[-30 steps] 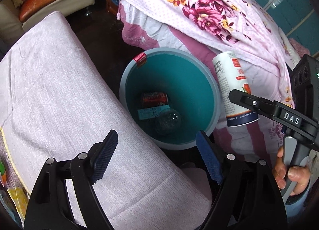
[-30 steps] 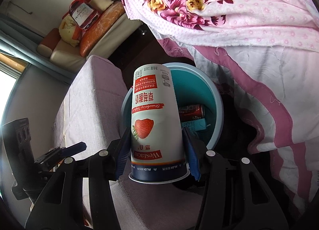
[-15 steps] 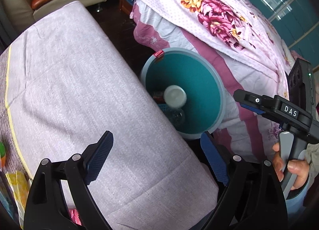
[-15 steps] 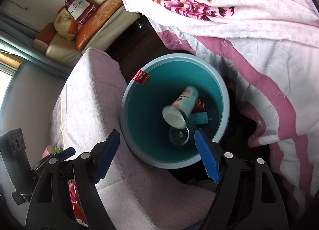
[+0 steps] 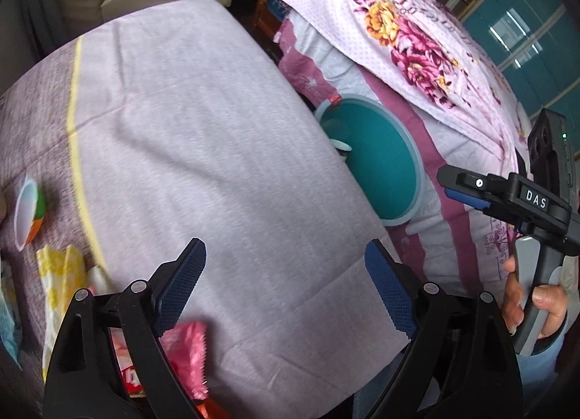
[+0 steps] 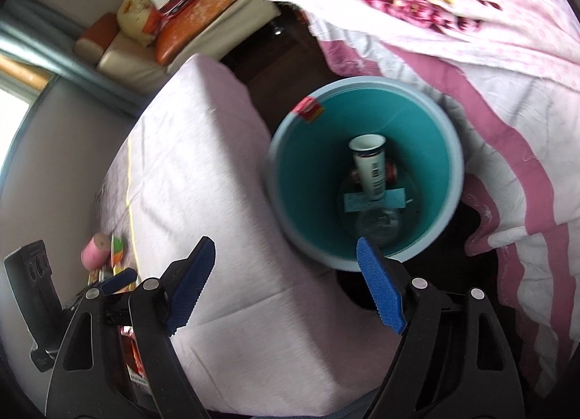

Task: Collect trash
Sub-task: 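Move both grippers back to the table toward the snack wrappers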

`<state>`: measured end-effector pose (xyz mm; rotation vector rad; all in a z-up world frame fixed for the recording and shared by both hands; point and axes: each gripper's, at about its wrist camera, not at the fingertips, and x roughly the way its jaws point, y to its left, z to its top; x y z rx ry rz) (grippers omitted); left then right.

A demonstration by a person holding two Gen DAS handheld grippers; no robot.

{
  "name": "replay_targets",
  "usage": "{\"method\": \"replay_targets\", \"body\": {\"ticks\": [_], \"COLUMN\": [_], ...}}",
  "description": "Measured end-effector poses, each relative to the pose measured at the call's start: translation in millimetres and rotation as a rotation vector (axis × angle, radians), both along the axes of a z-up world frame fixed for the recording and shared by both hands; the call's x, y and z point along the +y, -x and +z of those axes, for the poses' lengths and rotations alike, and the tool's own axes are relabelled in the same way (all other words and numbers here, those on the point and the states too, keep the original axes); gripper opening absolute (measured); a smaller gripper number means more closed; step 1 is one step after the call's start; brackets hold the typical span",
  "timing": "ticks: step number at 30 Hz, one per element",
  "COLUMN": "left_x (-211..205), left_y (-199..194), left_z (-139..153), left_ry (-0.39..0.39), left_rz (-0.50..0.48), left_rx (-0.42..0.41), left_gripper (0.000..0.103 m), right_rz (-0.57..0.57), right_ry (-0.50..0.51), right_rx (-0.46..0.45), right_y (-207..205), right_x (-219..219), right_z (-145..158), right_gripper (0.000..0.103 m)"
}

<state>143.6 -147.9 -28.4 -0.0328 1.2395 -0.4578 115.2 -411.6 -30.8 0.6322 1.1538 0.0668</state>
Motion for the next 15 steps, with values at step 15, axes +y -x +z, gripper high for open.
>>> {"method": "replay_targets", "body": {"ticks": [15], "left_x": [123], "left_y": [35], "left_z": [23], "left_ry": [-0.032], "left_rz": [0.170], "left_rx": [-0.066], "left_gripper": [0.090], "right_rz": [0.243], "right_ry": [0.043], "right_rx": [-0.003], "right_y": [1], "right_x": [116], "right_z": [19], "right_gripper": [0.077]}}
